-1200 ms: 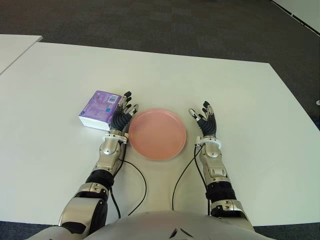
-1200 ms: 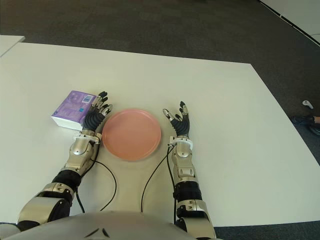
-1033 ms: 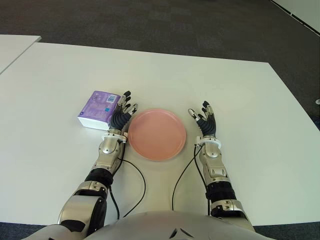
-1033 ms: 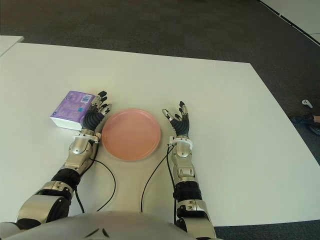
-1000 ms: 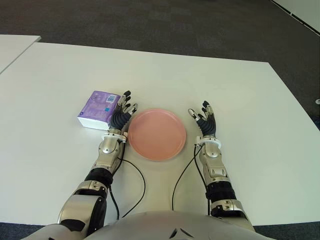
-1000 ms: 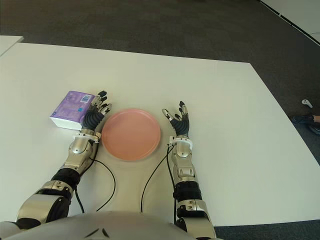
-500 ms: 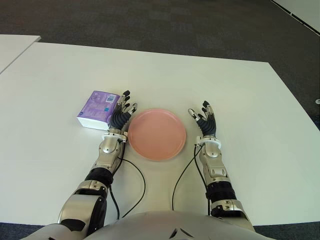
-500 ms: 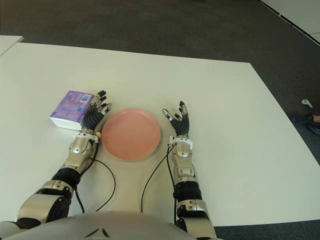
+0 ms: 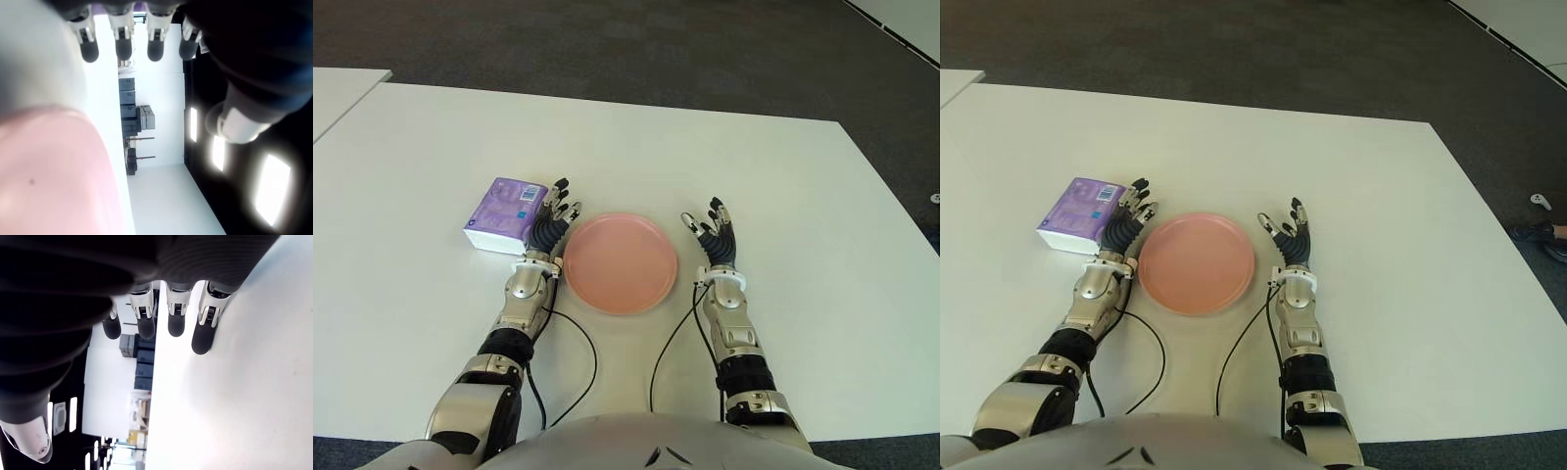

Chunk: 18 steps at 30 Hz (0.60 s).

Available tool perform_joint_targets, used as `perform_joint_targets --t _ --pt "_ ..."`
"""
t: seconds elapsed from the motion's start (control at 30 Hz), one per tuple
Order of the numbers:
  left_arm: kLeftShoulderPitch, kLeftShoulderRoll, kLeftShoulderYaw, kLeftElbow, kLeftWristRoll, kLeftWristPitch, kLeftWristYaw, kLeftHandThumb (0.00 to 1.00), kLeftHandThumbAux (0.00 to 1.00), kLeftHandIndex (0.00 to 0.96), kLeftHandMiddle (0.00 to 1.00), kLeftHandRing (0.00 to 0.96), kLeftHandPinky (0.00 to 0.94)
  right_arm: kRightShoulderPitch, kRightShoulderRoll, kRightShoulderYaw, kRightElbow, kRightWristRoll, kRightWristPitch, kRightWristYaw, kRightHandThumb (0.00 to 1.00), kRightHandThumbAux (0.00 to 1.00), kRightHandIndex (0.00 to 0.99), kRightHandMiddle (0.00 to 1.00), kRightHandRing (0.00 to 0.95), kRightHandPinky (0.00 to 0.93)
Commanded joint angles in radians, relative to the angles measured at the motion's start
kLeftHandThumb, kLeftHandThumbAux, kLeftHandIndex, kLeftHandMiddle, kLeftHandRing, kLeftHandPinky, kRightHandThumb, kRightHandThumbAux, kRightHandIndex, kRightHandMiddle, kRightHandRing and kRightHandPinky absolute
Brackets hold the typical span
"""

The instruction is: Put the tissue paper into the plate.

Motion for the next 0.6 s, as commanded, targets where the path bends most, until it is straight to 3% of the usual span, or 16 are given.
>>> perform_joint_targets --t 0.03,0.27,0.4,0.6 --pt "0.135 0.005 -0.02 -0.281 -0.005 0.147 -0.009 0.109 0.583 0.0 0.003 0.0 0.002 0.047 0.016 0.001 0.051 0.003 0.053 -0.001 0.21 0.639 0.058 0.045 0.046 0.09" --pt "0.225 0.045 -0.037 -0.66 -0.03 0.281 -0.054 0.03 0.604 0.002 0.007 0.0 0.0 0.043 0.026 0.001 0.058 0.007 0.048 -0.006 0.212 0.631 0.057 0.043 0.044 0.087" --pt "0.241 0.066 -0.037 -0.762 -0.077 0.313 -0.091 0.007 0.617 0.013 0.01 0.0 0.0 0.041 0.03 0.002 0.063 0.008 0.044 -0.008 0.212 0.625 0.053 0.04 0.042 0.085" --pt "0.269 0.057 -0.023 -0.966 -0.218 0.445 -0.102 0.011 0.639 0.064 0.011 0.0 0.0 0.038 0.036 0.004 0.071 0.007 0.037 -0.008 0.206 0.615 0.048 0.037 0.038 0.081"
